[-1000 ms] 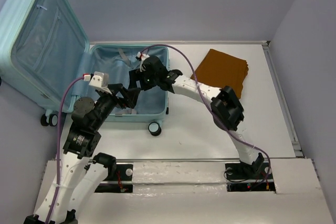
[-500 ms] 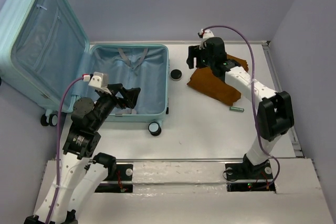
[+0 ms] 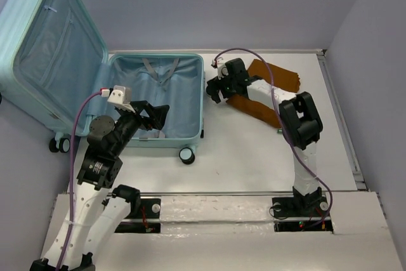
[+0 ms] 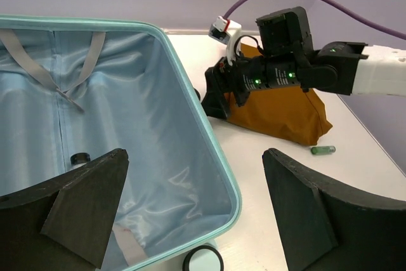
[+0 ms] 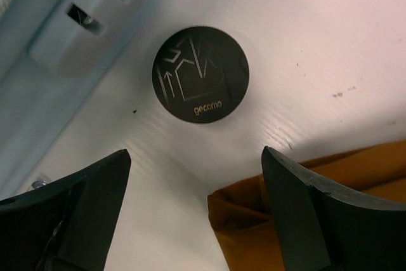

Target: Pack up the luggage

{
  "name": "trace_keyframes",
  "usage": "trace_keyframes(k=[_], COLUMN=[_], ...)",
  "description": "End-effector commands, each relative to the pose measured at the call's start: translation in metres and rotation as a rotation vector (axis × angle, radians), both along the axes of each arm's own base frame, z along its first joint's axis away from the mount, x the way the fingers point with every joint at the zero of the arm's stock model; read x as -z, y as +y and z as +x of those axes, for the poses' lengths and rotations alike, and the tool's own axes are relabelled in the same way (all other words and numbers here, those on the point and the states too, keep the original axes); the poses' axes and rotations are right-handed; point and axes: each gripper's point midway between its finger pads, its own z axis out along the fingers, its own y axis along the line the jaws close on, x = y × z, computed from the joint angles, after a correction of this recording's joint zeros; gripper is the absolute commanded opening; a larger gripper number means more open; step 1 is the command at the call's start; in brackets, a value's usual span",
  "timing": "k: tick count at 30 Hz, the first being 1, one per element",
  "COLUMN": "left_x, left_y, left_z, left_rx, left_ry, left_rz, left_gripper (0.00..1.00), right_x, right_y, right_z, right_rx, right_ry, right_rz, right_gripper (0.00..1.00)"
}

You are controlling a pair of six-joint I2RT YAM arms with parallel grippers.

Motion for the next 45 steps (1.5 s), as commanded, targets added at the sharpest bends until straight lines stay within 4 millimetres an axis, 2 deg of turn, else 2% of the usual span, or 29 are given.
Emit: trace_keyframes(k=[1,2,6,7,10,12,14,15,17,19,20,23,25,27,29,30,32,33,34,35,36,37,38,40,41,42,43,44,45], left_x=[-0.004,-0.004,-0.005,-0.004,-0.004,-0.004,-0.003,-0.003,-0.004,-0.005,-0.004,-0.007,-0.007,-0.008,-0.008,-0.009,-0.010,-0.008,-0.008,-0.008,-0.010,-0.010,-0.011,-0.012,-0.012,-0.012,-0.012,-0.012,-0.012], left_y=[-0.002,-0.002,-0.002,-0.002,-0.002,-0.002,-0.002,-0.003,-0.003,-0.003,-0.003,-0.003,-0.004,-0.004,-0.004,-0.004,-0.004,-0.003,-0.003,-0.003,-0.003,-0.004,-0.004,-0.005,-0.007,-0.007,-0.008,-0.008,-0.008], left_z=[0.001,0.001,0.001,0.001,0.001,0.001,0.001,0.001,0.001,0.000,0.000,-0.002,-0.002,-0.002,-0.003,-0.003,-0.004,-0.004,-0.004,-0.005,-0.006,-0.006,-0.007,-0.008,-0.009,-0.009,-0.010,-0.010,-0.010], left_rx=[0.012,0.011,0.013,0.016,0.015,0.016,0.019,0.024,0.025,0.025,0.027,0.030,0.033,0.036,0.036,0.034,0.033,0.030,0.030,0.031,0.034,0.036,0.039,0.045,0.051,0.054,0.056,0.059,0.059], left_ry=[-0.018,-0.018,-0.022,-0.021,-0.021,-0.020,-0.018,-0.018,-0.023,-0.025,-0.024,-0.032,-0.032,-0.035,-0.036,-0.038,-0.042,-0.040,-0.040,-0.041,-0.046,-0.046,-0.050,-0.052,-0.052,-0.053,-0.052,-0.052,-0.052], left_rz=[-0.006,-0.006,-0.006,-0.004,-0.003,-0.003,-0.002,-0.004,-0.004,-0.006,-0.005,-0.009,-0.011,-0.013,-0.014,-0.016,-0.015,-0.013,-0.013,-0.014,-0.015,-0.017,-0.016,-0.019,-0.019,-0.018,-0.019,-0.019,-0.019], left_gripper=[0.99,0.99,0.99,0.99,0.99,0.99,0.99,0.99,0.99,0.99,0.99,0.99,0.99,0.99,0.99,0.99,0.99,0.99,0.99,0.99,0.99,0.99,0.99,0.99,0.99,0.99,0.99,0.99,0.99], right_x=[-0.024,-0.009,-0.003,0.010,0.016,0.015,-0.015,-0.011,-0.060,-0.077,-0.108,-0.148,-0.166,-0.188,-0.211,-0.197,-0.195,-0.194,-0.190,-0.186,-0.164,-0.174,-0.170,-0.158,-0.121,-0.126,-0.094,-0.105,-0.097], right_y=[0.023,0.024,0.035,0.037,0.038,0.033,0.029,0.020,0.015,0.009,0.006,0.007,0.022,0.059,0.106,0.125,0.144,0.143,0.139,0.134,0.118,0.102,0.091,0.067,0.051,0.038,0.024,0.023,0.015], right_z=[0.027,0.030,0.045,0.045,0.054,0.059,0.066,0.060,0.060,0.050,0.044,0.019,0.003,-0.023,-0.051,-0.057,-0.063,-0.061,-0.060,-0.061,-0.061,-0.064,-0.069,-0.074,-0.089,-0.094,-0.107,-0.107,-0.116], right_rx=[-0.071,-0.067,-0.071,-0.075,-0.044,0.005,0.059,0.091,0.121,0.134,0.138,0.140,0.096,0.010,-0.094,-0.136,-0.167,-0.144,-0.120,-0.102,-0.065,-0.036,-0.016,0.052,0.078,0.130,0.158,0.176,0.207], right_ry=[-0.087,-0.069,-0.071,-0.052,-0.059,-0.079,-0.164,-0.165,-0.251,-0.266,-0.305,-0.324,-0.331,-0.340,-0.338,-0.291,-0.252,-0.228,-0.225,-0.225,-0.191,-0.204,-0.197,-0.203,-0.150,-0.170,-0.122,-0.139,-0.135], right_rz=[0.057,0.045,0.065,0.063,0.071,0.068,0.108,0.091,0.143,0.157,0.191,0.267,0.309,0.360,0.413,0.406,0.396,0.381,0.368,0.354,0.320,0.332,0.331,0.324,0.274,0.284,0.241,0.270,0.302], right_gripper=[0.90,0.90,0.90,0.89,0.81,0.65,0.47,0.47,0.44,0.43,0.43,0.41,0.41,0.41,0.48,0.57,0.83,0.97,1.00,1.00,1.00,0.98,0.96,0.88,0.83,0.72,0.69,0.64,0.54])
